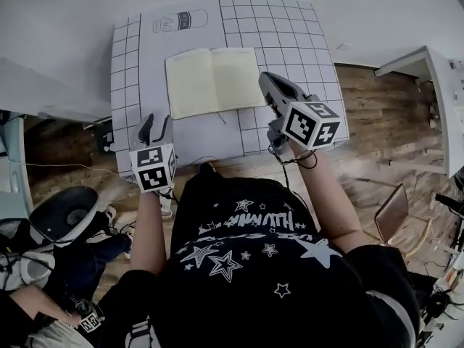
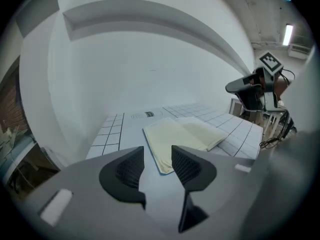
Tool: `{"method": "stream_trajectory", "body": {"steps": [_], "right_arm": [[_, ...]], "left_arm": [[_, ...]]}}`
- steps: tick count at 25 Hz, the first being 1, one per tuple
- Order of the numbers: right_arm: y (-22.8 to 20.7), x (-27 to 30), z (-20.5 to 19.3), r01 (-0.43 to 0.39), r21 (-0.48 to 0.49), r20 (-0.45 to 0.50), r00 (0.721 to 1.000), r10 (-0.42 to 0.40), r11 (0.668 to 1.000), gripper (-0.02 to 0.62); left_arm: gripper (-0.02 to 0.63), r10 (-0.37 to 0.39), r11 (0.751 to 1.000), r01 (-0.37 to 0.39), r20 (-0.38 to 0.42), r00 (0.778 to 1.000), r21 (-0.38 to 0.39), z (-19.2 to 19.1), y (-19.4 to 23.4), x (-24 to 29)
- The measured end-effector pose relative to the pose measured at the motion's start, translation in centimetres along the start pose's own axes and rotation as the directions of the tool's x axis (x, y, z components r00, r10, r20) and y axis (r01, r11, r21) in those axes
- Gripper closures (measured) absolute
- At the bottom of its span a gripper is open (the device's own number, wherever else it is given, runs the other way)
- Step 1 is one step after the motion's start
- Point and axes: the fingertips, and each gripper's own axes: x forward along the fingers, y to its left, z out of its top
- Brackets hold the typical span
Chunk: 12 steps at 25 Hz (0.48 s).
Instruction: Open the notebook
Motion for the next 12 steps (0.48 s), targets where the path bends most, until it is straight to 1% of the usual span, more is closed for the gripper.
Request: {"method": "stream_trajectory", "body": {"steps": [2, 4, 7, 9, 12], "right_arm": [[-0.3, -1.5, 0.2, -0.028, -0.008, -0.004, 1.000, 0.028, 1.000, 0.578], [-0.5, -3.1, 0.1, -0.059, -0.018, -0.013, 0.998, 0.059, 0.998, 0.578], [-1.0, -5.6, -0.2, -0.104, -0.036, -0.022, 0.994, 0.104, 0.994, 0.578], [-1.4, -7.4, -0.5, -0.129, -0.045, -0.027, 0.991, 0.128, 0.991, 0.578], [-2.1, -10.0, -1.3, -0.162, -0.051, -0.036, 0.986, 0.160, 0.985, 0.578]], "left_arm": [[0.425, 0.022, 0.999, -0.021, 0.034, 0.999, -0.029, 1.1, -1.6, -1.6], [0.440, 0.036, 0.998, -0.033, 0.068, 0.997, -0.047, 2.3, -3.5, -3.3], [0.461, 0.061, 0.995, -0.049, 0.131, 0.989, -0.087, 3.8, -6.5, -5.8], [0.471, 0.081, 0.992, -0.064, 0.168, 0.982, -0.105, 4.3, -8.6, -7.4], [0.513, 0.104, 0.989, -0.079, 0.201, 0.974, -0.128, 4.3, -11.9, -9.6]]}}
